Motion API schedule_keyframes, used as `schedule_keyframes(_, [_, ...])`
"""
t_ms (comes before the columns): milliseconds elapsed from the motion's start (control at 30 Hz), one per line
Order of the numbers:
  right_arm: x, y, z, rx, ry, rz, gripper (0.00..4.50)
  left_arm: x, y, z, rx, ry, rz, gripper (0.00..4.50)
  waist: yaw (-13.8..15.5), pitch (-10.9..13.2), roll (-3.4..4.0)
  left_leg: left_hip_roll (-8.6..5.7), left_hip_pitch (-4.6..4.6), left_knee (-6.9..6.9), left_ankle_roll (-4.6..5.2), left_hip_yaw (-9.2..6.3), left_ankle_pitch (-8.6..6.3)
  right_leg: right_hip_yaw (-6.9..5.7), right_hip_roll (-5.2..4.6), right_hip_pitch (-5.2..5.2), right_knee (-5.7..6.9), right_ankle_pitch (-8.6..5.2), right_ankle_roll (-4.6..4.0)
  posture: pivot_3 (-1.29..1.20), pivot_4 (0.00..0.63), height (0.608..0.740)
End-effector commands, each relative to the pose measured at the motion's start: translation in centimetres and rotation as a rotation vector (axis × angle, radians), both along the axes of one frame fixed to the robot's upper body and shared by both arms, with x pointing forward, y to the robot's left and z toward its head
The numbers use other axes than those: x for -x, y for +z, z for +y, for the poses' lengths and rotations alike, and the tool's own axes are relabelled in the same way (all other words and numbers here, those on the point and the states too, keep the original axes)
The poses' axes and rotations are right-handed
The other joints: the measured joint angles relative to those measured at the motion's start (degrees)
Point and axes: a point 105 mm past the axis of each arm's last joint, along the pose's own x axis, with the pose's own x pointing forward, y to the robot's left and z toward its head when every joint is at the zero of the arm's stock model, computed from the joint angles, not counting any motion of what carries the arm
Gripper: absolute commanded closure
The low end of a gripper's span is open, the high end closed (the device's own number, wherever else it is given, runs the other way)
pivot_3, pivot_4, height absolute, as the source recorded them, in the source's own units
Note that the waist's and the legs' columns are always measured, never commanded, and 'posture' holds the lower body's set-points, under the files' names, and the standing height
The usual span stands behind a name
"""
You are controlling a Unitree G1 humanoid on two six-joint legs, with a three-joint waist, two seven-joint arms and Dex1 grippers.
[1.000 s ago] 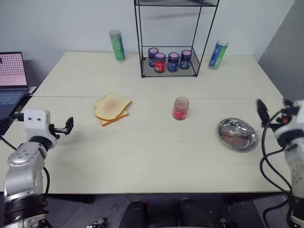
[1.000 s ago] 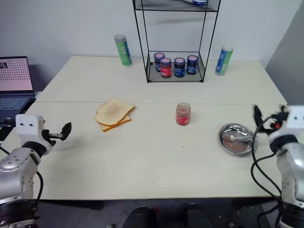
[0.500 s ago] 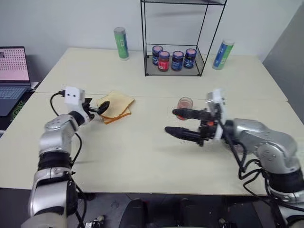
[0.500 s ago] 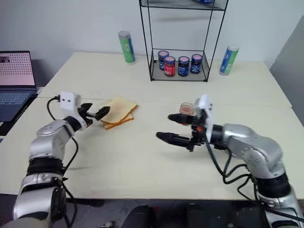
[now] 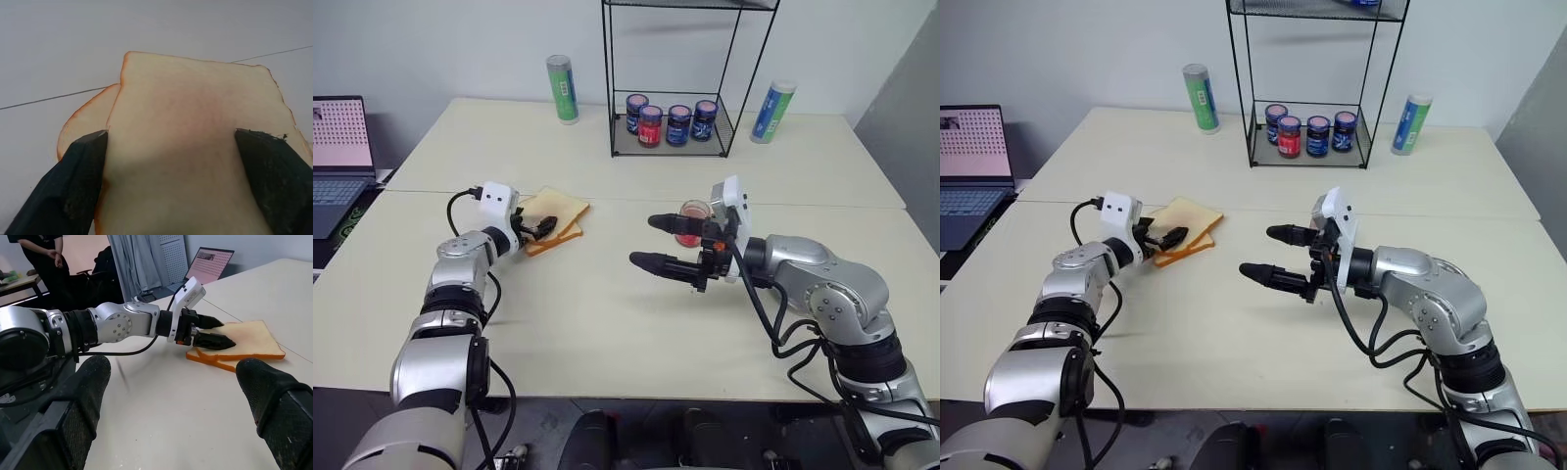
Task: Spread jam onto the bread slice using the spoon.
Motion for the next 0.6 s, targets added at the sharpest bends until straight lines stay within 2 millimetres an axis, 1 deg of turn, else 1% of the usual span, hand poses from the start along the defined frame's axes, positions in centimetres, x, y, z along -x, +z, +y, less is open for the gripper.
schedule_keyframes(33, [0.2, 1.3, -0.3, -0.027, -0.01, -0.062, 0.0, 0.1, -0.4, -0.6, -0.02, -0.046, 0.027, 1.24, 0.0, 0.0, 0.0, 0.0, 0.0, 0.0, 0.0, 0.0, 0.0, 0.0, 0.0, 0.0, 0.0, 0.0, 0.0, 0.0, 0.15, 0.74])
schedule_keyframes(367, [-0.1, 1.2, -0.5, -0.023, -0.025, -0.068, 0.0, -0.1, 0.3, -0.5, -0.023, -0.038, -0.003, 3.12, 0.2, 0.0, 0.0, -0.03, -0.02, 0.01, 0.0, 0.0, 0.0, 0.0, -0.01, 0.01, -0.02, 0.0, 0.0, 0.0, 0.15, 0.74])
schedule_keyframes(400, [-0.1, 1.2, -0.5, -0.024, -0.03, -0.07, 0.0, -0.1, 0.3, -0.5, -0.023, -0.038, -0.006, 3.37, 0.2, 0.0, 0.0, -0.03, -0.02, 0.01, 0.0, 0.0, 0.0, 0.0, -0.02, 0.01, -0.02, 0.0, 0.0, 0.0, 0.15, 0.74])
schedule_keyframes(433, [-0.2, 1.1, -0.6, -0.024, -0.037, -0.071, 0.0, -0.1, 0.4, -0.5, -0.022, -0.037, -0.01, 3.49, 0.2, 0.0, 0.0, -0.04, -0.02, 0.01, 0.0, 0.0, 0.0, 0.0, -0.02, 0.01, -0.02, 0.0, 0.0, 0.0, 0.15, 0.74])
schedule_keyframes(567, [-0.4, 0.9, -0.7, -0.025, -0.05, -0.065, 0.0, -0.3, 0.8, -0.8, -0.014, -0.042, -0.028, 4.34, 0.2, 0.0, 0.0, -0.06, -0.03, 0.01, 0.0, -0.01, 0.0, -0.01, -0.04, 0.02, -0.04, 0.0, 0.0, 0.0, 0.15, 0.74])
schedule_keyframes(600, [-0.3, 0.8, -0.8, -0.025, -0.051, -0.063, 0.0, -0.3, 1.0, -0.9, -0.013, -0.046, -0.037, 4.46, 0.3, 0.0, 0.0, -0.06, -0.03, 0.02, 0.0, -0.01, 0.0, -0.01, -0.05, 0.02, -0.04, 0.0, 0.0, 0.0, 0.15, 0.74])
